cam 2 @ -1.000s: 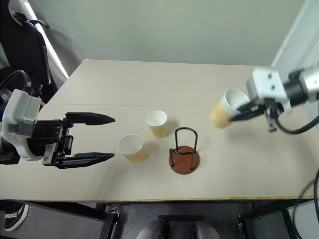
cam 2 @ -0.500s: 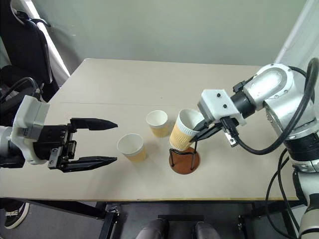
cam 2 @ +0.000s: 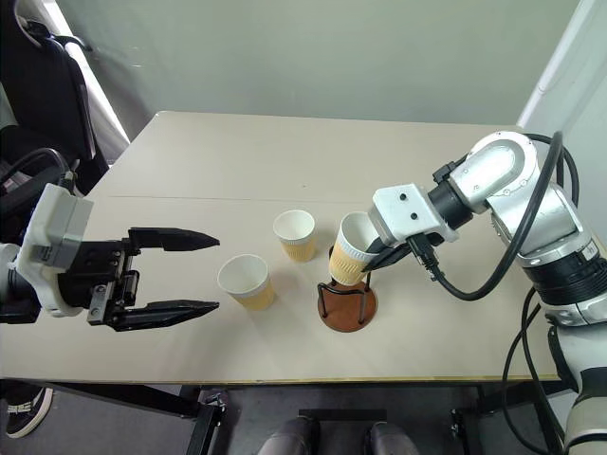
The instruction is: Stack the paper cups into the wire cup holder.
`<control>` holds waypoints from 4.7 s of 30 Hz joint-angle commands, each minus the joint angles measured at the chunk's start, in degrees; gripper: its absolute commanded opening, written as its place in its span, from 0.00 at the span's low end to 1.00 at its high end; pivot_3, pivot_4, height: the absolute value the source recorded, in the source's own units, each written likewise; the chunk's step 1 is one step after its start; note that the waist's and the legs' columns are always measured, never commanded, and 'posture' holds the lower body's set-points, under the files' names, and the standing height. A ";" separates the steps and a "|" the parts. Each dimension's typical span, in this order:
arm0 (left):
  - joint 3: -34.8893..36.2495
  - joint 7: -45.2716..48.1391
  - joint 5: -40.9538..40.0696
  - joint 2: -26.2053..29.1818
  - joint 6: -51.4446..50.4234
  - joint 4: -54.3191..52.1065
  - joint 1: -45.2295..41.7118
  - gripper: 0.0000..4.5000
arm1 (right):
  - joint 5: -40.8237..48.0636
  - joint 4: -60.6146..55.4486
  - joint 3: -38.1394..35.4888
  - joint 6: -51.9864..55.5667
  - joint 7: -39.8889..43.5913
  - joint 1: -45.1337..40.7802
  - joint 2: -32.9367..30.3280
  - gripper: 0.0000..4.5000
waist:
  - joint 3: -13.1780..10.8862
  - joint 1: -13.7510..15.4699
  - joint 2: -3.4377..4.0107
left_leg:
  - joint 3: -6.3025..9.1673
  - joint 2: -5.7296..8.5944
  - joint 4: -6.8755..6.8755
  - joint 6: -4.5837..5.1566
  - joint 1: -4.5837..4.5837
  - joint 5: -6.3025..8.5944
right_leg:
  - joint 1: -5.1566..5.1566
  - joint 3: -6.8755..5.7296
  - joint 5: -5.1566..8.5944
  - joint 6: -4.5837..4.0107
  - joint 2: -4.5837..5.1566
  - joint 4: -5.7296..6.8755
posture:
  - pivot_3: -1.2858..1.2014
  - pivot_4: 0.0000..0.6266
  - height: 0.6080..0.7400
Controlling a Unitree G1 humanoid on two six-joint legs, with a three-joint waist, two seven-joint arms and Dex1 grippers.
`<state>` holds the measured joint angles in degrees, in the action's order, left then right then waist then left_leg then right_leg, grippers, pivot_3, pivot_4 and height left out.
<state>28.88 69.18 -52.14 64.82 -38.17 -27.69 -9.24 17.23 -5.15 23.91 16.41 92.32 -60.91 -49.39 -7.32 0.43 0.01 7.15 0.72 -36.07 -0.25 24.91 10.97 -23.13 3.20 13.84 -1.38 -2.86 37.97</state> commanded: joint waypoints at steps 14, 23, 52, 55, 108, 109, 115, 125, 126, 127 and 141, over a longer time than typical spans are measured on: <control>-0.44 3.39 3.80 3.81 1.34 0.15 1.39 1.00 | -2.25 1.55 -1.42 -1.13 0.17 -0.22 -0.51 0.99 | 0.00 -0.02 0.00 | -0.03 -0.12 0.00 -0.08 0.02 0.02 | -0.07 0.00 -0.02 -0.15 -0.06 0.01 | 0.52 0.24 1.00; -15.30 4.24 22.61 9.62 10.54 7.24 -1.12 1.00 | 10.70 12.53 -17.35 -0.18 0.18 7.70 -25.20 0.99 | -0.02 1.44 0.01 | -0.03 -0.12 -0.02 -0.27 0.16 0.14 | -0.16 0.02 0.03 -0.24 -0.05 -0.03 | 0.52 0.24 1.00; -36.69 6.31 45.22 -1.73 29.32 17.65 -18.23 0.96 | 35.29 -7.15 -54.00 23.77 -4.61 34.29 -29.70 1.00 | 0.01 0.38 -0.05 | -0.12 -0.66 -0.97 -0.15 0.13 1.12 | 0.27 0.32 0.54 0.03 -0.83 -0.03 | 0.52 0.24 1.00; -36.91 6.76 46.15 -1.96 30.21 18.68 -18.45 0.80 | 35.42 -7.47 -55.02 24.46 -4.79 34.90 -29.42 1.00 | 0.01 0.39 -0.04 | -0.11 -0.66 -1.02 -0.15 0.11 1.12 | 0.30 0.31 0.53 0.05 -0.83 -0.01 | 0.52 0.24 1.00; -75.82 23.32 22.73 -16.55 47.73 42.41 -69.20 0.01 | 32.42 -15.88 -66.51 29.72 -10.37 42.93 -28.44 1.00 | 0.01 1.32 0.32 | -0.36 -0.37 -2.12 0.79 0.26 1.65 | 0.78 0.67 0.51 1.19 -0.58 -0.23 | 0.52 0.24 1.00; -75.87 23.32 23.31 -16.56 47.97 42.38 -69.01 0.01 | 32.28 -15.97 -66.70 29.72 -10.36 43.19 -28.25 1.00 | 0.01 1.32 0.32 | -0.36 -0.37 -2.12 0.79 0.26 1.65 | 0.78 0.67 0.52 1.20 -0.59 -0.23 | 0.52 0.24 1.00; -76.38 23.32 25.43 -16.09 48.63 41.28 -68.34 0.01 | 32.51 -16.78 -68.05 30.00 -10.41 44.39 -27.72 1.00 | 0.01 1.33 0.32 | -0.36 -0.34 -2.14 0.82 0.27 1.67 | 0.79 0.70 0.53 1.22 -0.54 -0.23 | 0.52 0.24 1.00; -73.96 23.32 27.25 -18.18 47.05 41.20 -67.44 0.66 | 32.56 -16.97 -68.08 29.81 -10.71 44.92 -27.62 1.00 | 0.01 1.34 0.32 | -0.38 -0.33 -2.14 0.83 0.27 1.67 | 0.79 0.70 0.54 1.24 -0.55 -0.23 | 0.52 0.24 1.00; -72.81 23.32 27.61 -19.04 46.83 42.03 -67.43 0.74 | 32.49 -16.84 -67.80 29.63 -10.80 44.85 -27.65 1.00 | 0.01 1.40 0.32 | -0.38 -0.33 -2.14 0.83 0.27 1.67 | 0.79 0.70 0.54 1.24 -0.54 -0.23 | 0.52 0.24 1.00; -70.60 23.32 28.15 -20.36 46.32 43.49 -67.40 0.82 | 32.41 -16.64 -67.45 29.39 -10.86 44.73 -27.71 1.00 | 0.01 1.47 0.32 | -0.38 -0.33 -2.17 0.83 0.27 1.67 | 0.80 0.70 0.54 1.24 -0.54 -0.23 | 0.52 0.24 1.00; -53.56 19.41 40.77 -26.53 45.92 74.69 -64.43 0.99 | 31.84 -15.59 -65.59 27.25 -11.75 44.80 -27.14 1.00 | 0.03 1.54 0.40 | -0.46 -0.31 -2.18 0.88 0.23 1.70 | 0.78 0.79 0.60 1.33 -0.51 -0.16 | 0.52 0.24 1.00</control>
<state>-26.39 88.94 -13.60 38.84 5.77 45.52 -72.99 49.19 -20.73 -41.09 44.37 81.15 -15.72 -76.13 -7.28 1.96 0.41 6.71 0.42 -38.29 0.65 25.17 12.67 -22.35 4.00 14.44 -0.04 -3.36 37.81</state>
